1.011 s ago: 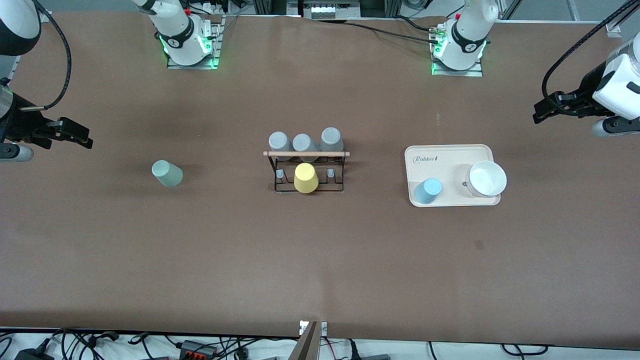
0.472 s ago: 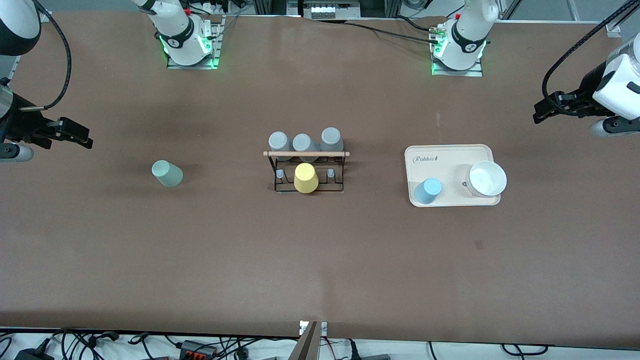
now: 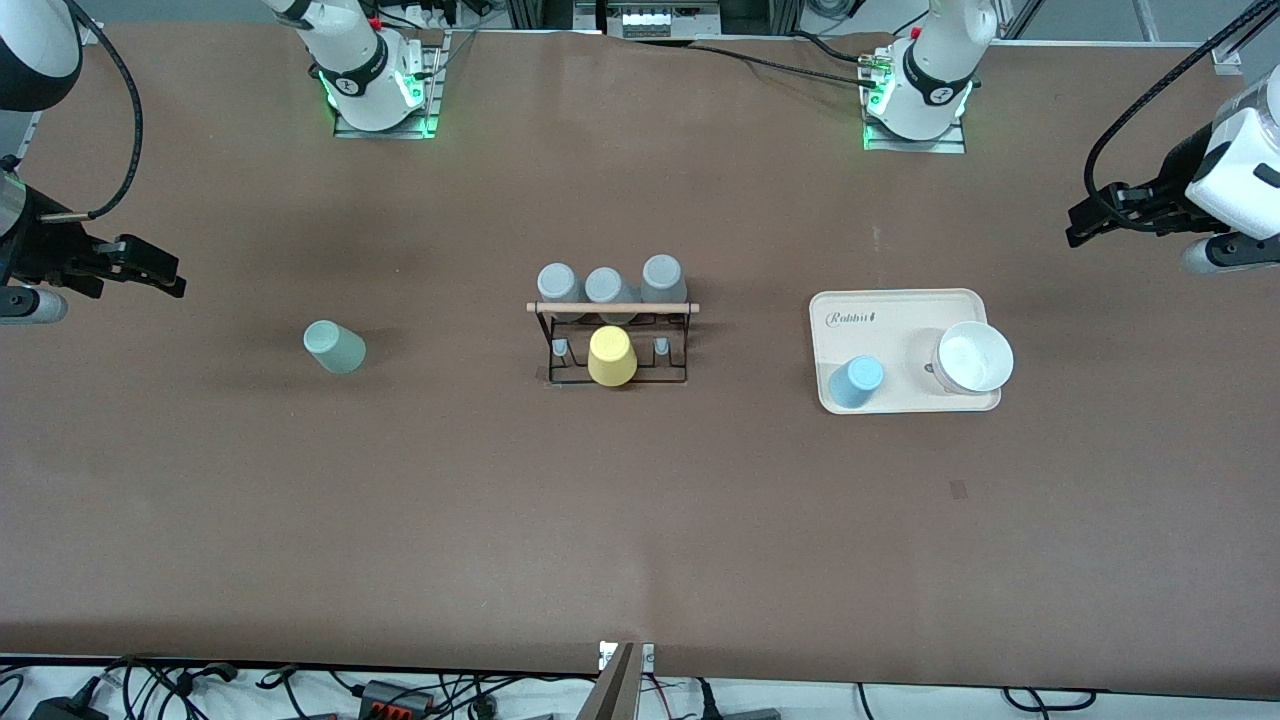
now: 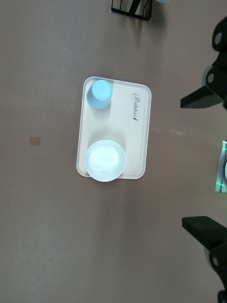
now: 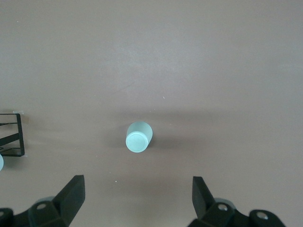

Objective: Hang scattered cups on rack with three cups

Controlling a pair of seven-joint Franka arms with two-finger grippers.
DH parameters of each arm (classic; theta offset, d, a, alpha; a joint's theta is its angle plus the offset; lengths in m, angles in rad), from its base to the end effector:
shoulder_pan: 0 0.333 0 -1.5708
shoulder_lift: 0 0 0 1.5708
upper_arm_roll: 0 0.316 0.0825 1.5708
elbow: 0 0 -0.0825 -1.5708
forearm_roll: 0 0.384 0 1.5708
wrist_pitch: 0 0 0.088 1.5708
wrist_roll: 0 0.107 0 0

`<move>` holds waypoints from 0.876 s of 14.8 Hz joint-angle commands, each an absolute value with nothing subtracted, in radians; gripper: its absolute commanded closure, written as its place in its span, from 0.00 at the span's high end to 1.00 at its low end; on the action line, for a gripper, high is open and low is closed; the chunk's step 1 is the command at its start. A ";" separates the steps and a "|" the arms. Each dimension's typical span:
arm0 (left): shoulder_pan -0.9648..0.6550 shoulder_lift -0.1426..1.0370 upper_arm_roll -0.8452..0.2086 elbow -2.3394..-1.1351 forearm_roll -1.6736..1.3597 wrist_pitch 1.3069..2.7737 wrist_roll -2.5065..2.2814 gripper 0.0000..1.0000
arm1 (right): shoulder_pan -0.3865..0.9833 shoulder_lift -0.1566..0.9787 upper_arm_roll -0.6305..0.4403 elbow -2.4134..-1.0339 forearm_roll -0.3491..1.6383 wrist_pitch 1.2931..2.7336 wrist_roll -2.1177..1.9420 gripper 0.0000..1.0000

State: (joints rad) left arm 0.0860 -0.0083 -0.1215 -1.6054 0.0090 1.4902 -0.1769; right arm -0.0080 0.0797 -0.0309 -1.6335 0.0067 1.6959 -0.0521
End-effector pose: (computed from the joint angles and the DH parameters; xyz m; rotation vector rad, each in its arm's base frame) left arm 0.5417 -0.0185 0.6062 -3.1082 -0.2206 0.1642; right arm 0.5850 -0.0215 0.5601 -3.1365 -0.0194 0.0267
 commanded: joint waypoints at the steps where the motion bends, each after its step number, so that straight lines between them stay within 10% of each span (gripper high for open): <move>1: 0.094 -0.021 -0.126 -1.603 -0.008 1.486 -0.166 1.00 | -0.006 0.057 -0.035 -1.654 0.014 1.697 -0.058 1.00; 6: 0.078 0.079 -0.133 -1.537 -0.038 1.486 -0.166 1.00 | -0.008 0.055 -0.035 -1.649 0.009 1.686 -0.064 1.00; 7: 0.045 0.365 -0.138 -1.472 -0.044 1.535 -0.176 1.00 | -0.012 0.057 -0.037 -1.646 0.009 1.683 -0.060 1.00; 13: -0.029 0.580 -0.137 -1.479 -0.028 1.775 -0.179 1.00 | -0.011 0.060 -0.037 -1.646 0.012 1.693 -0.058 1.00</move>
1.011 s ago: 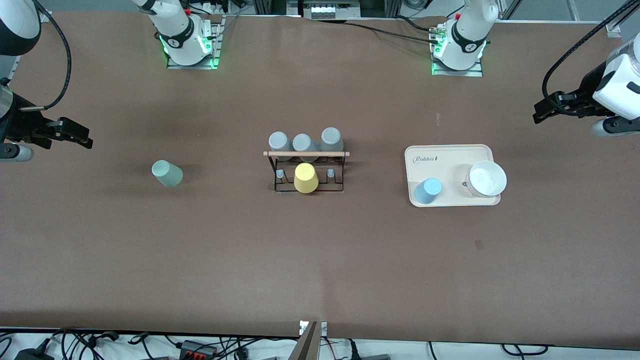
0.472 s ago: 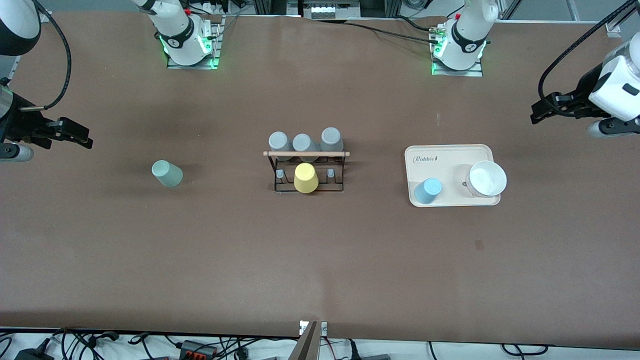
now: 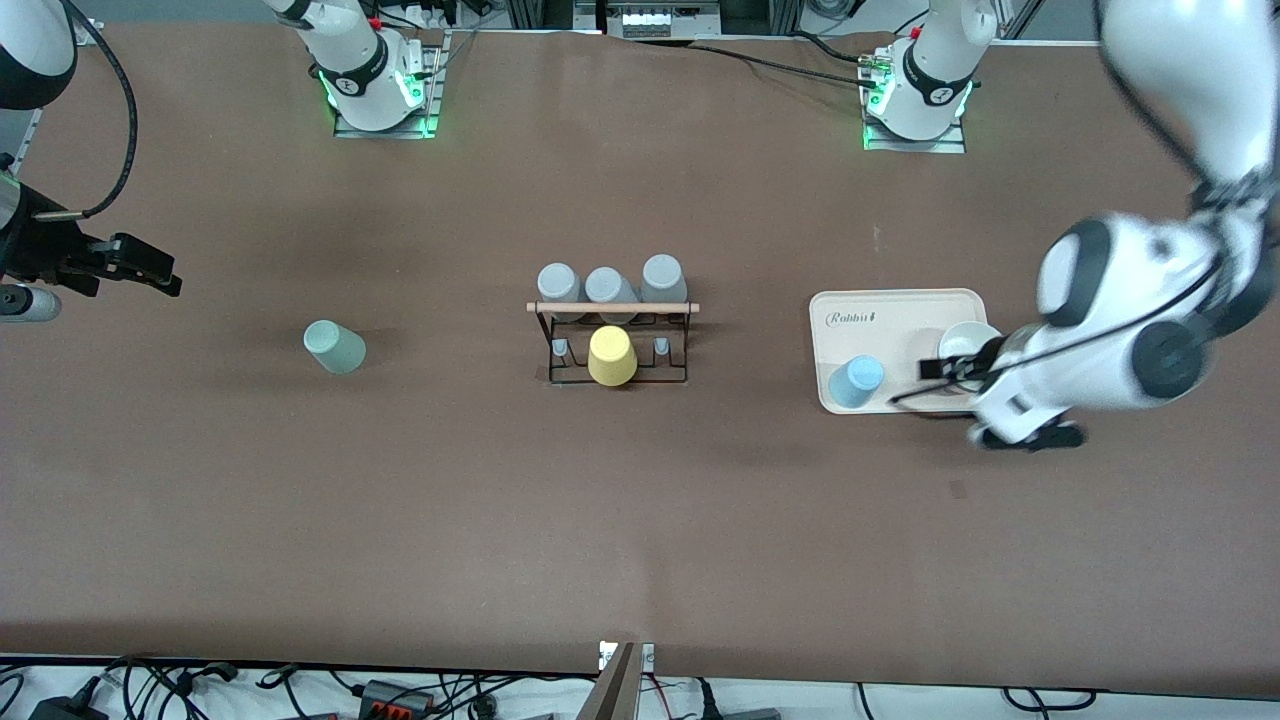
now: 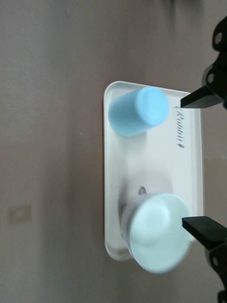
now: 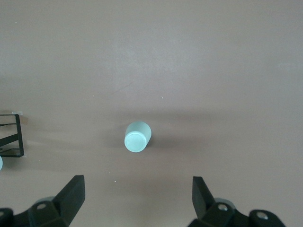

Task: Hang scattered cups on rack with three cups
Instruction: 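Reach the left gripper down to the light blue cup and grasp it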

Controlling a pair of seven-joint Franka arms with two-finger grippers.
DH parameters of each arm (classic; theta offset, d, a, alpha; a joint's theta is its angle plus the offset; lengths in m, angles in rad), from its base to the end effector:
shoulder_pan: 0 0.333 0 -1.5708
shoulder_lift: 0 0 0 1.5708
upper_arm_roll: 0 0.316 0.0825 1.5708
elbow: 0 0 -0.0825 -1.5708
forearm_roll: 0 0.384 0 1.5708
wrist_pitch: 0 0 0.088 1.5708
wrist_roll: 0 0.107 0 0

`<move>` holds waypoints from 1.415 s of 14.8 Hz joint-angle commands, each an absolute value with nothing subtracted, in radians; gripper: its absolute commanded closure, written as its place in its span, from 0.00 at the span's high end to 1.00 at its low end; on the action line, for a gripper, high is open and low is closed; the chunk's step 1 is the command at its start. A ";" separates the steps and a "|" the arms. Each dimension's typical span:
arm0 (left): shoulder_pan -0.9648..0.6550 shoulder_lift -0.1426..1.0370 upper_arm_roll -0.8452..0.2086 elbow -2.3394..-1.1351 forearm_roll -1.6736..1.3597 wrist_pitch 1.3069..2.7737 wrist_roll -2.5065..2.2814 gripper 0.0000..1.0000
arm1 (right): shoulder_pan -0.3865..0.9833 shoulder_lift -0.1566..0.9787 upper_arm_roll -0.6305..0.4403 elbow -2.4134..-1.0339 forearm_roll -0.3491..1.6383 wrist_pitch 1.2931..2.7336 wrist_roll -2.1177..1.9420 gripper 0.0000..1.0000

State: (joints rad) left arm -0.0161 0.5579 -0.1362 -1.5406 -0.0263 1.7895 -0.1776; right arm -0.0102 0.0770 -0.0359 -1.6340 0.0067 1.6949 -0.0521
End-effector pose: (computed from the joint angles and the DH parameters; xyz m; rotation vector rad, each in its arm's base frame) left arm 0.6557 -0.0909 0.3096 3.0546 0.0677 -0.4872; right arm 0.5840 -0.0256 0.5614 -3.1368 -0.0082 0.0248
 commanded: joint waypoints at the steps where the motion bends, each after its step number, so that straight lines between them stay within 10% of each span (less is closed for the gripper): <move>1: -0.032 0.590 -0.137 -1.480 -0.028 1.788 -0.179 1.00 | -0.011 0.060 -0.037 -1.646 0.012 1.694 -0.058 1.00; 21: -0.090 0.589 -0.160 -1.707 -0.038 2.011 -0.275 1.00 | -0.017 0.049 -0.037 -1.654 0.012 1.690 -0.058 1.00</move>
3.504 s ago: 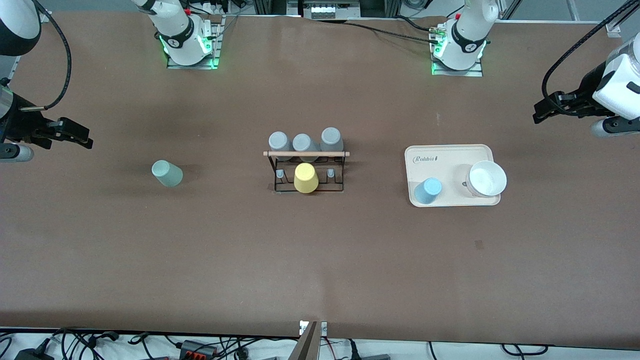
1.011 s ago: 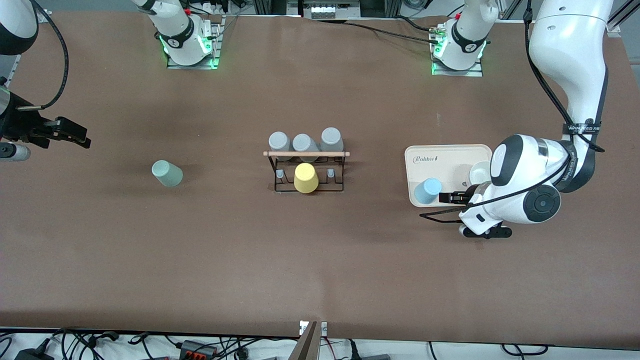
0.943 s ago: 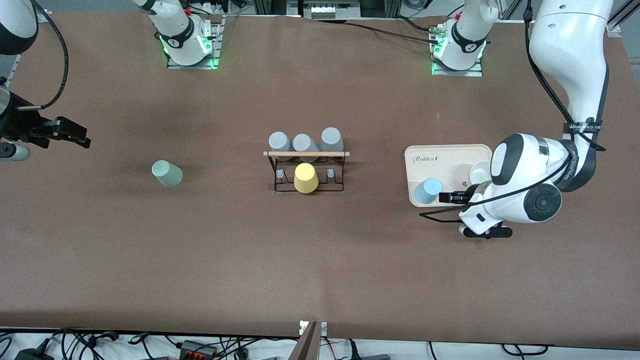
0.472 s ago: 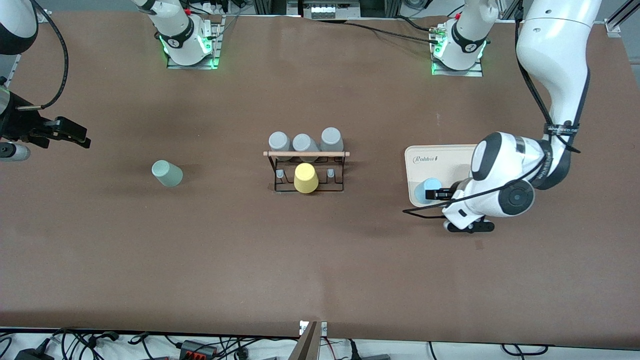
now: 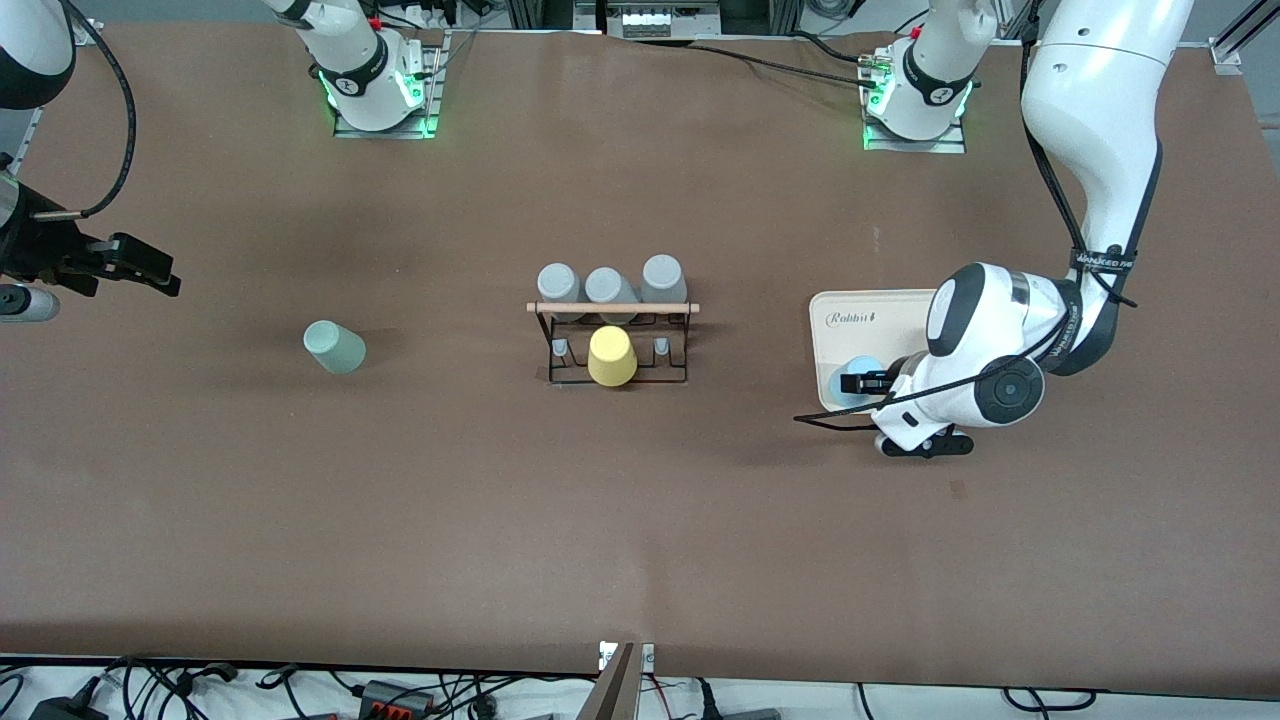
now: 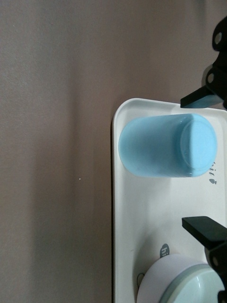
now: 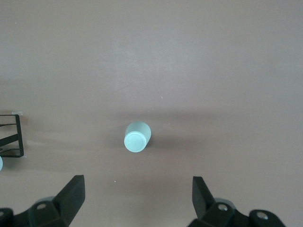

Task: Hang scattered cups on rack with three cups
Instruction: 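Reach the left gripper down to the light blue cup and grasp it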

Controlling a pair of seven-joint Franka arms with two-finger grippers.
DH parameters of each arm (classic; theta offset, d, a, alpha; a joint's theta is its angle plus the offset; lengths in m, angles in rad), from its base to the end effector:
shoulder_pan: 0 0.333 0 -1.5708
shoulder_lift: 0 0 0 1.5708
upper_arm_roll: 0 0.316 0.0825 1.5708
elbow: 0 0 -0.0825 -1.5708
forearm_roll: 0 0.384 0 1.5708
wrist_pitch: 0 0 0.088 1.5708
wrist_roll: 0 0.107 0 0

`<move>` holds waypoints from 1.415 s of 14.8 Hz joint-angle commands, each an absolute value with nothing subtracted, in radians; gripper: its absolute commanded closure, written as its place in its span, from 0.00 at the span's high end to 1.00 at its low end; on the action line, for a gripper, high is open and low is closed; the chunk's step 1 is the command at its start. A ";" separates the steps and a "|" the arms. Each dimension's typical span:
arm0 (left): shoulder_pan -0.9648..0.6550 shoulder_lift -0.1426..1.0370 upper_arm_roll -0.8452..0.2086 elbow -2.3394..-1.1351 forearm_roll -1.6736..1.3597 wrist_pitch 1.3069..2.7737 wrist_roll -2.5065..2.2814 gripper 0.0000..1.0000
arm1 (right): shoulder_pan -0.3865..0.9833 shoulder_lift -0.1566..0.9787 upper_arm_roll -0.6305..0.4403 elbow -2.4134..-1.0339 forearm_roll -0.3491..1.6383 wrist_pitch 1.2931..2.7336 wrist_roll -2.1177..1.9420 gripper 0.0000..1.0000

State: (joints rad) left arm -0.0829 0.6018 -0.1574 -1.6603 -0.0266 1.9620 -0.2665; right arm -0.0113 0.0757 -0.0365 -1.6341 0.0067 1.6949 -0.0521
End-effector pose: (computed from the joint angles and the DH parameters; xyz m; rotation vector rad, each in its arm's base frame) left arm 0.6316 -0.1467 0.2416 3.0648 0.0829 -0.4834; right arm 0.5837 -0.0266 0.5621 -3.1369 -0.0055 0.0230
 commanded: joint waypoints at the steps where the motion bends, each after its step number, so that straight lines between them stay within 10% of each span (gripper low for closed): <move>1: -0.104 0.589 -0.160 -1.721 -0.038 2.031 -0.279 1.00 | -0.017 0.046 -0.037 -1.657 0.009 1.689 -0.060 1.00; 5: -0.106 0.588 -0.160 -1.721 -0.040 2.034 -0.307 0.95 | -0.015 0.031 -0.038 -1.667 -0.001 1.684 -0.072 1.00; 8: -0.104 0.580 -0.160 -1.710 -0.029 2.031 -0.288 0.34 | -0.015 0.018 -0.037 -1.680 -0.002 1.683 -0.072 1.00; 10: -0.097 0.578 -0.160 -1.706 -0.028 2.025 -0.287 0.21 | -0.017 0.021 -0.037 -1.672 -0.002 1.681 -0.074 1.00; 16: -0.095 0.563 -0.160 -1.669 -0.041 1.997 -0.298 0.07 | -0.017 0.026 -0.037 -1.672 -0.002 1.684 -0.072 1.00; 21: -0.113 0.574 -0.163 -1.406 -0.107 1.723 -0.296 0.01 | -0.017 0.026 -0.037 -1.672 -0.002 1.680 -0.072 1.00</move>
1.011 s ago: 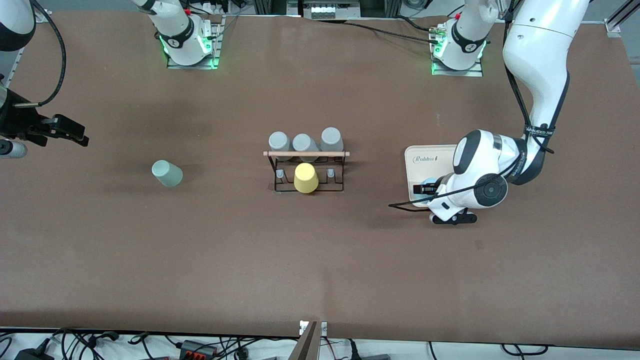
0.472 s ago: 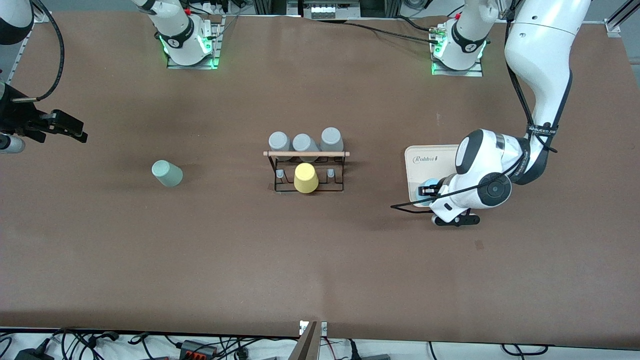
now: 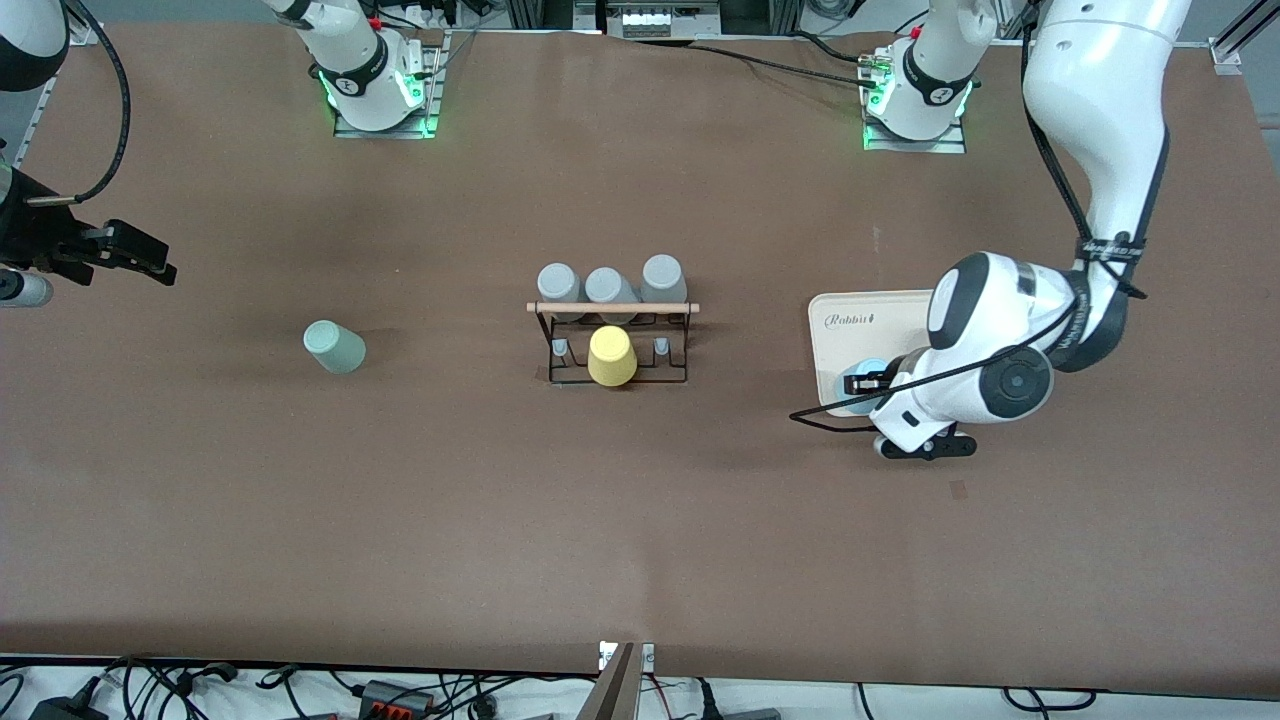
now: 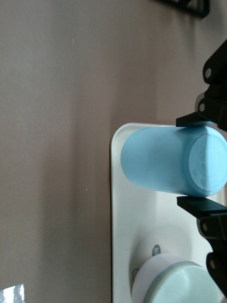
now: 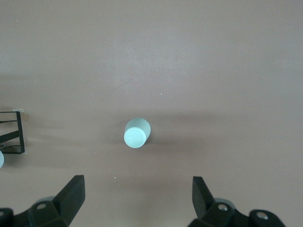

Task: Hang scattered cups on rack with three cups
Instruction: 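Carry the blue cup with the left gripper onto the rack peg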

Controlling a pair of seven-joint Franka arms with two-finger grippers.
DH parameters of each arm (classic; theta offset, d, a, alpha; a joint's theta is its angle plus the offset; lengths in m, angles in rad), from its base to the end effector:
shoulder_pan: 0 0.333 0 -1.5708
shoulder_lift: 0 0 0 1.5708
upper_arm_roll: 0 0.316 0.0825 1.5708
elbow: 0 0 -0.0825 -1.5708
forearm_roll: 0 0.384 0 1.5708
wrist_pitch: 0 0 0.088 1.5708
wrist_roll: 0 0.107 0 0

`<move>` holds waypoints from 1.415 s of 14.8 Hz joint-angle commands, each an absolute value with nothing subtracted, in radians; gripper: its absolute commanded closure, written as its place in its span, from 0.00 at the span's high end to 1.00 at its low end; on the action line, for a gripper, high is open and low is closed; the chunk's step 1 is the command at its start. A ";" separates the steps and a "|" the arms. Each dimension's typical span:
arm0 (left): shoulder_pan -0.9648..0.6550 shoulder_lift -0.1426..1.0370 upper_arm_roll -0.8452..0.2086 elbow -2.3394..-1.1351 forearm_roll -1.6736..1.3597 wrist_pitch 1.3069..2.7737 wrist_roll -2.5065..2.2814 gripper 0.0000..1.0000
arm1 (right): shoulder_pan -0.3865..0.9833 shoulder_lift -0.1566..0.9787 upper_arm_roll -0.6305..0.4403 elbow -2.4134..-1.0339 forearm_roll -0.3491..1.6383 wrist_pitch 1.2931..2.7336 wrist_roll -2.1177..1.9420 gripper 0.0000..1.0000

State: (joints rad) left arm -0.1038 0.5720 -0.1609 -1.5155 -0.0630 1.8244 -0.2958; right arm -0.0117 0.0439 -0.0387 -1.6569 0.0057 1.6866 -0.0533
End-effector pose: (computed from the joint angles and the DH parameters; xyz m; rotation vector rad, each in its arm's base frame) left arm 0.6516 -0.1660 0.3145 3.0369 0.1046 -0.4396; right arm 0.5735 -0.0280 0.5689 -3.1368 -0.0035 0.0219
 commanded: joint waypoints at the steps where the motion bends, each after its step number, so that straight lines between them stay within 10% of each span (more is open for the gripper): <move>1: -0.117 0.574 -0.173 -1.372 -0.139 1.707 -0.298 0.01 | -0.017 0.029 -0.037 -1.672 -0.002 1.680 -0.072 1.00; 11: -0.299 0.715 -0.166 -1.060 -0.308 1.732 -0.606 0.01 | -0.002 0.123 -0.028 -1.663 -0.002 1.684 -0.071 1.00; 21: -0.379 0.733 -0.169 -1.066 -0.314 1.733 -0.719 0.01 | 0.029 0.141 -0.026 -1.667 -0.002 1.655 -0.057 1.00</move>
